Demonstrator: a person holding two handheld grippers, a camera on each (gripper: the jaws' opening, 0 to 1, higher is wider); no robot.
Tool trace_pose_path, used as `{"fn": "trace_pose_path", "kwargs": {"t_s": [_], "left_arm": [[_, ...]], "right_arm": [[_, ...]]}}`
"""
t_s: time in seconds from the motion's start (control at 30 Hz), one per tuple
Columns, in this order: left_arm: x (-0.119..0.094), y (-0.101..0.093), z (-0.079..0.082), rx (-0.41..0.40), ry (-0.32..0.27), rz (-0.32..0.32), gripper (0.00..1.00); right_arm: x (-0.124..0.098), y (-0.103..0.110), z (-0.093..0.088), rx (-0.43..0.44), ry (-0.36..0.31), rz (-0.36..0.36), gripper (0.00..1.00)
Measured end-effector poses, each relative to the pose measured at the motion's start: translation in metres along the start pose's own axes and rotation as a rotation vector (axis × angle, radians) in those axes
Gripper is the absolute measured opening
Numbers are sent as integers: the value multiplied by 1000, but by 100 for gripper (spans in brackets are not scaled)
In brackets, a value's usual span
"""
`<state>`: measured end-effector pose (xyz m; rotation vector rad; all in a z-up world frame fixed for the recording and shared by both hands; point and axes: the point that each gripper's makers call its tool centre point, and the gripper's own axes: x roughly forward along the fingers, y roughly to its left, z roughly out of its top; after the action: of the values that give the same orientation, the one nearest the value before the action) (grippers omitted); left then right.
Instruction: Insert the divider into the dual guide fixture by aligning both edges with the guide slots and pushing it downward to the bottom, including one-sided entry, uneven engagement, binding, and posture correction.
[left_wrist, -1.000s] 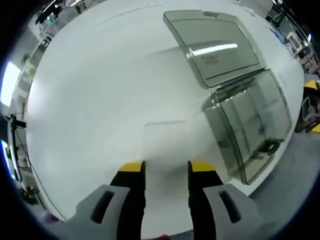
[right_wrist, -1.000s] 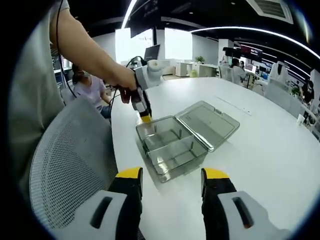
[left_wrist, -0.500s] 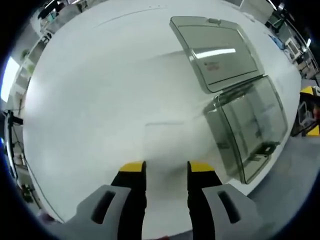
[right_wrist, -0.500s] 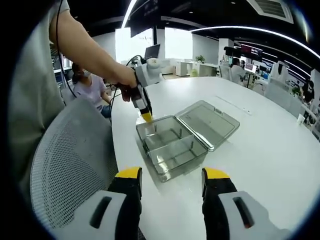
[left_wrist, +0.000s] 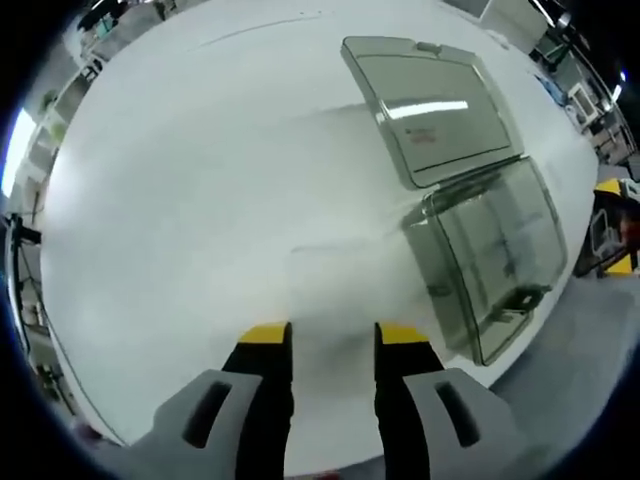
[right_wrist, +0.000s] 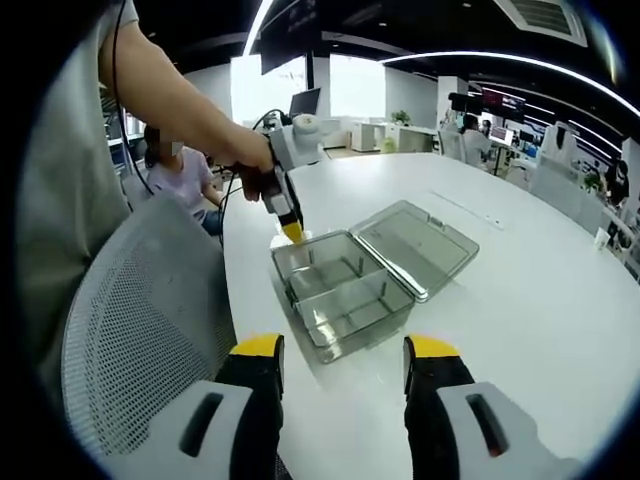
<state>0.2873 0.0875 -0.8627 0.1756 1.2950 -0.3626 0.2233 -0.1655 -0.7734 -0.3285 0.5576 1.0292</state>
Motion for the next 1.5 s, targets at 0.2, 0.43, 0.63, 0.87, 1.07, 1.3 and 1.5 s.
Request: {"fn": "trace_pose_path", "kwargs": {"t_s": [0.2,0.43,0.63,0.87,1.07,1.3,1.5], "left_arm": [[-5,-1,3,-11,-25,-25,28],[-13,-2,7,-50,-57,-68,28],[-21,-5,11,-99,-102,-119,28],[-32,-15,13,-143,-142,-191,28],[-41,-26,15,-180,-179,-259,28],[-51,-39,19,-204,-219,-325,28],[-62,-54,23,-218,-250,-397,28]], "right_arm": [[0,0,1,-2,-1,2,45],[2,-2,3,0,-1,7,46],[3,-6,7,17,-11,11,47],[4,-11,11,50,-27,25,49],[7,-13,14,73,-37,39,50],[8,-15,26,136,-89,72,50],[7,-17,38,194,-142,108,51]]}}
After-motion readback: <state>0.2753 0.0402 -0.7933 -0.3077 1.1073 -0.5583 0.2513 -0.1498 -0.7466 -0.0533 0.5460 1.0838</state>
